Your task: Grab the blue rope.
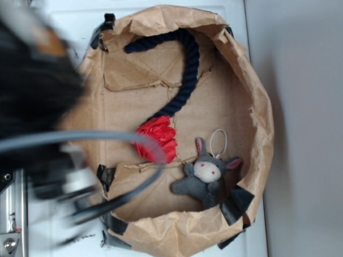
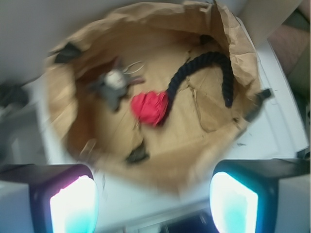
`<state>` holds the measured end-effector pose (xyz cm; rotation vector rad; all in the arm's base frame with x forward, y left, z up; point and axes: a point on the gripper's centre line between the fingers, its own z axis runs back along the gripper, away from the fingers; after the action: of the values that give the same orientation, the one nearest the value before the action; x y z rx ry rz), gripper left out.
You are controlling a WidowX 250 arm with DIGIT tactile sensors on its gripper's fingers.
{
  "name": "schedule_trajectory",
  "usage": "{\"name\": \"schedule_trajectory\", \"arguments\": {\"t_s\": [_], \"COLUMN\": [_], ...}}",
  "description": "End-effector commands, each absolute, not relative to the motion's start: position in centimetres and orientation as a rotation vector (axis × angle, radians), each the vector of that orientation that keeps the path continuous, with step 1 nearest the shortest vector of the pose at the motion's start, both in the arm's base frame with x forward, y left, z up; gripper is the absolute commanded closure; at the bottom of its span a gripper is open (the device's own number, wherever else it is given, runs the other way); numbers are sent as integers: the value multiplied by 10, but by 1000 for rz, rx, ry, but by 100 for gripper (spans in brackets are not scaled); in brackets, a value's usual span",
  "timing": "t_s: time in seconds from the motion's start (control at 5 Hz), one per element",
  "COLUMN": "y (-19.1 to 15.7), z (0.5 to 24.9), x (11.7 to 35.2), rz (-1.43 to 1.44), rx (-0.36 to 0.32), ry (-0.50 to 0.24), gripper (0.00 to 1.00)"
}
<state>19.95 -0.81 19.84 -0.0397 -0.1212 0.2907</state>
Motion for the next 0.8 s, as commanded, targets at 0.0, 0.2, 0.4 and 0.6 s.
{"name": "schedule_trajectory", "arguments": {"t_s": [0.0, 0.2, 0.4, 0.6], "y": [22, 56, 81, 86], "z": [147, 122, 110, 97], "x": [261, 289, 304, 313], "rz": [439, 461, 497, 496], "rx": [-18, -14, -52, -53], "ry": [-243, -290, -299, -264], "gripper": [0, 0, 0, 0]}}
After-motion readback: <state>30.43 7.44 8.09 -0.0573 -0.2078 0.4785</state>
